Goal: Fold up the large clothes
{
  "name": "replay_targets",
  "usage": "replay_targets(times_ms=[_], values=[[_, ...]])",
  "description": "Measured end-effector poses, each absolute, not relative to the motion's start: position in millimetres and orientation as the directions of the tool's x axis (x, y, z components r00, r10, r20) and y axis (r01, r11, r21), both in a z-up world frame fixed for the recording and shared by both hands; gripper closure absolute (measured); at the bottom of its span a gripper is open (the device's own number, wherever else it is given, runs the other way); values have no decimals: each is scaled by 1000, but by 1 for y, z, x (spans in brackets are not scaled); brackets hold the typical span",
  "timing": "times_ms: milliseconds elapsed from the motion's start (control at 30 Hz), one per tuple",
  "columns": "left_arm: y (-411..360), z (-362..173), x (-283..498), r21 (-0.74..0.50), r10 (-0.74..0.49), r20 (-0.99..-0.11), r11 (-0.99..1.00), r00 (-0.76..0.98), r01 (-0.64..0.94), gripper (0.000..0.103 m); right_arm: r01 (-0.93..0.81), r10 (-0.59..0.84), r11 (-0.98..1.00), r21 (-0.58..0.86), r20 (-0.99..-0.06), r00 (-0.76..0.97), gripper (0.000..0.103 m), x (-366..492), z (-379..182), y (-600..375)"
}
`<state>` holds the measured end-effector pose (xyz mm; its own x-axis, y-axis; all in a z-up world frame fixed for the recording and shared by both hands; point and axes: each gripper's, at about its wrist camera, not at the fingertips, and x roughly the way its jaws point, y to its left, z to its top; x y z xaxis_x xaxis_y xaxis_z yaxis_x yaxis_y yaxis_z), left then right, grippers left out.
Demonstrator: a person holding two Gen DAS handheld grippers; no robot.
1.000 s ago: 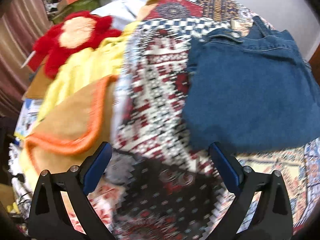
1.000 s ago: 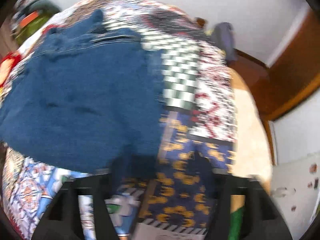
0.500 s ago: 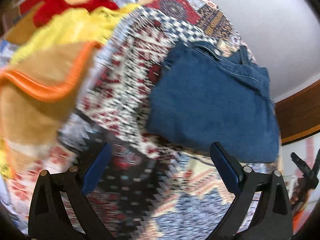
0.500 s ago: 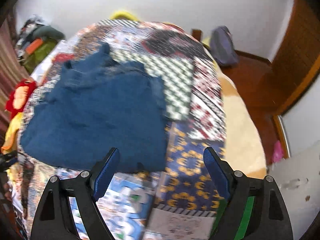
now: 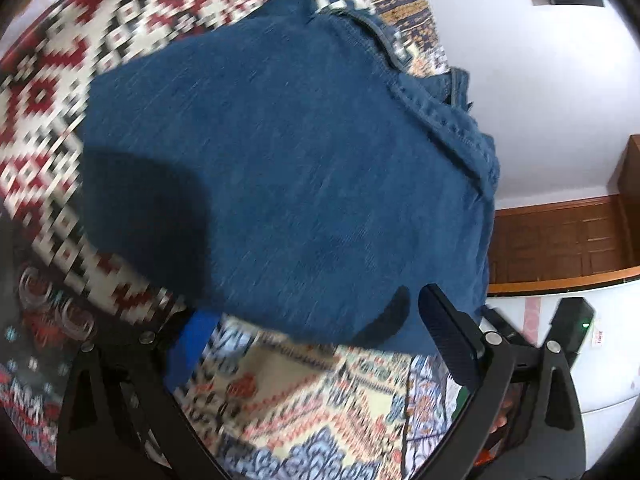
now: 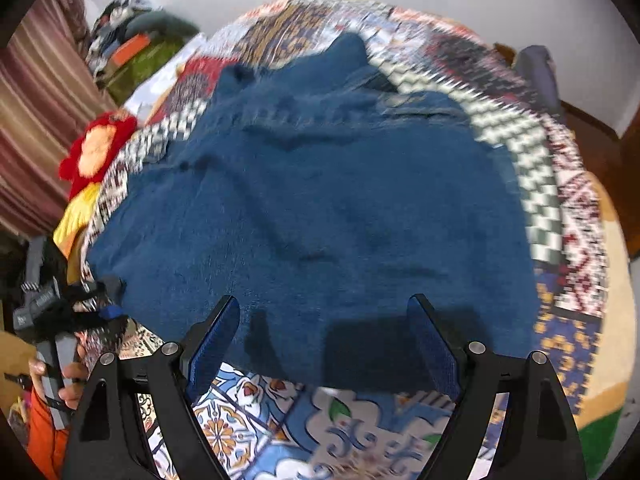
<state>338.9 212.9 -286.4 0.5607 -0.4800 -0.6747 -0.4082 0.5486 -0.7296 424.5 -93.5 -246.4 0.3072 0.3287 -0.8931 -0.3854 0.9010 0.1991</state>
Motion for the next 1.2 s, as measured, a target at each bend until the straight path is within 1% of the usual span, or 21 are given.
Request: replay_targets(times_ms=[33, 100, 167, 200, 233, 267, 300, 367, 400, 433, 467, 500, 600, 767, 867, 933, 1067, 1200], values=[[214, -286, 343, -730, -471, -672, 551, 571, -404, 8, -391, 324, 899, 197, -899, 294, 19, 425, -252, -89], [215, -286, 354, -724, -451, -675, 557, 584, -406, 8, -399, 302, 901, 171, -907, 293, 18, 427, -262, -81], [215, -287, 364, -716, -423, -680, 561, 599, -415, 9, -416, 292, 898, 146, -904, 313, 15, 425, -264, -76], [213, -287, 368, -698, -390, -692, 577, 607, -425, 12, -423, 291, 895, 140, -902, 317, 14, 425, -265, -74], [213, -286, 370, -673, -352, -710, 594, 610, -441, 19, -428, 291, 893, 136, -902, 318, 14, 424, -265, -73], [212, -285, 372, -646, -305, -729, 603, 612, -469, 22, -433, 290, 891, 133, -902, 319, 14, 424, -266, -72], [213, -287, 372, -650, -287, -726, 584, 625, -486, 23, -438, 292, 889, 133, -902, 318, 13, 424, -265, -73], [217, -286, 368, -665, -248, -713, 534, 656, -522, 31, -443, 294, 886, 135, -903, 313, 13, 425, -265, -73], [220, -285, 365, -667, -234, -711, 525, 663, -529, 39, -444, 296, 885, 138, -904, 309, 13, 426, -264, -75], [220, -281, 363, -658, -202, -713, 524, 672, -541, 51, -444, 296, 885, 141, -906, 302, 13, 426, -263, -77], [222, -275, 361, -644, -175, -717, 538, 675, -544, 57, -442, 294, 885, 143, -909, 295, 13, 427, -261, -77], [224, -271, 359, -627, -151, -723, 552, 674, -549, 69, -441, 293, 886, 144, -911, 292, 13, 426, -260, -76], [225, -249, 357, -594, -90, -714, 602, 694, -533, 75, -440, 297, 886, 149, -911, 288, 13, 424, -253, -78], [218, -200, 350, -522, 27, -666, 697, 745, -492, 77, -440, 330, 880, 176, -894, 302, 13, 420, -233, -77], [204, -161, 341, -423, 125, -613, 782, 780, -458, 77, -458, 382, 862, 217, -872, 307, 13, 415, -219, -66], [196, -140, 334, -366, 168, -577, 821, 799, -437, 77, -476, 409, 848, 233, -859, 309, 13, 412, -214, -55], [183, -112, 312, -278, 211, -529, 872, 822, -403, 77, -532, 448, 809, 249, -848, 283, 13, 409, -215, -17], [170, -98, 309, -223, 219, -507, 901, 834, -373, 77, -586, 426, 773, 243, -883, 197, 13, 409, -244, 29]])
